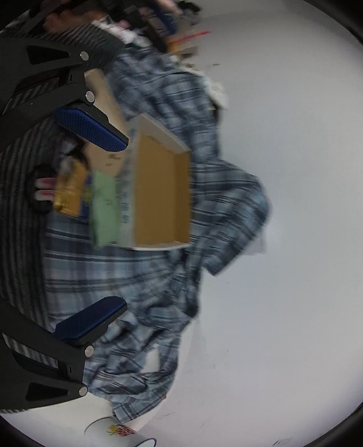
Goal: Organize soft objects
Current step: 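Lower the right tool and grasp the gold-and-blue tea packet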
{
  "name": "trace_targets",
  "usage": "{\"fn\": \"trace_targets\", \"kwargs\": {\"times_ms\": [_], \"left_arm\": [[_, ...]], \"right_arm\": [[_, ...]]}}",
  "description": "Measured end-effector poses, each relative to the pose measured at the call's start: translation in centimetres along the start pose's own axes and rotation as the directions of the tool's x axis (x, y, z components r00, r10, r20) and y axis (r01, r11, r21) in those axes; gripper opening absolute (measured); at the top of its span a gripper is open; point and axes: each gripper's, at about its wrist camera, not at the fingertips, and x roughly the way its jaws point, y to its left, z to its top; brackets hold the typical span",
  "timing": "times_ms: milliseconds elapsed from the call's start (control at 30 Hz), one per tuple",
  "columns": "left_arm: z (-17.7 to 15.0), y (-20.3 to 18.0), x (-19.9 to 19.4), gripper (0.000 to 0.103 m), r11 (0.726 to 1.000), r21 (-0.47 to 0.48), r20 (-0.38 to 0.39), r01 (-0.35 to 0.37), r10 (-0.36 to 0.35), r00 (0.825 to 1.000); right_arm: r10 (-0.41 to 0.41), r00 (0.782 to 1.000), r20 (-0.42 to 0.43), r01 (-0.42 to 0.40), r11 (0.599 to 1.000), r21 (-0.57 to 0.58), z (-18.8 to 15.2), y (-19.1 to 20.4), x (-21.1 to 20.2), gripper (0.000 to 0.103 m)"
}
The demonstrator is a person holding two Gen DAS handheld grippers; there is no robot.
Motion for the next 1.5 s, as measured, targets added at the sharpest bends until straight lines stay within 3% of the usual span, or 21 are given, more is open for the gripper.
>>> {"fn": "trace_targets", "kwargs": {"times_ms": [133, 267, 467, 567, 600, 800, 1033, 1233, 1333, 1500], "left_arm": [[-0.4, 0.3, -0.8, 0.103, 0.998, 0.011, 0.045, -0.055, 0.055, 0.997], [-0.4, 0.7, -0.6, 0.103, 0.998, 0.012, 0.029, -0.058, 0.058, 0.998], [-0.8, 0.8, -0.2, 0.103, 0.998, 0.015, 0.010, -0.053, 0.053, 0.999], [-0.8, 0.6, -0.1, 0.103, 0.999, 0.016, 0.001, -0.034, 0.034, 0.999], [-0.9, 0.4, -0.1, 0.103, 0.999, 0.021, 0.001, -0.032, 0.032, 0.999], [-1.2, -0.2, 0.6, 0.103, 0.999, 0.046, -0.052, -0.002, 0.005, 0.999], [-1.6, -0.9, 0.9, 0.103, 0.996, 0.094, -0.104, 0.006, 0.003, 0.995], [-2.2, -1.7, 1.1, 0.103, 0.992, 0.122, -0.135, 0.030, -0.013, 0.991], [-2.6, -2.7, 2.1, 0.103, 0.987, 0.141, -0.200, 0.075, -0.045, 0.979], [-3.8, -5.3, 4.6, 0.103, 0.968, 0.195, -0.360, 0.155, -0.076, 0.930]], "right_arm": [[0.028, 0.990, -0.137, -0.029, 1.000, -0.008, -1.6, 1.2, 2.5, 0.098], [0.092, 0.971, -0.222, -0.090, 0.996, 0.017, -2.1, 1.5, 4.3, 0.091], [0.085, 0.956, -0.282, -0.073, 0.996, 0.052, -2.9, 0.9, 6.0, 0.076], [0.100, 0.950, -0.295, -0.077, 0.993, 0.089, -3.1, 0.2, 6.4, 0.059], [0.099, 0.948, -0.303, -0.077, 0.994, 0.083, -3.1, 0.2, 6.5, 0.058], [0.072, 0.956, -0.285, -0.061, 0.997, 0.045, -2.9, 0.4, 6.1, 0.049], [0.072, 0.960, -0.272, -0.069, 0.997, 0.019, -2.8, 0.1, 4.0, 0.048], [0.035, 0.988, -0.149, -0.041, 0.998, -0.040, -2.2, -0.5, 0.7, 0.048], [0.002, 0.997, -0.079, -0.007, 0.998, -0.069, -1.7, -0.5, -0.4, 0.048], [-0.016, 0.999, -0.042, 0.013, 0.998, -0.065, -1.4, -0.7, -0.7, 0.048]]}}
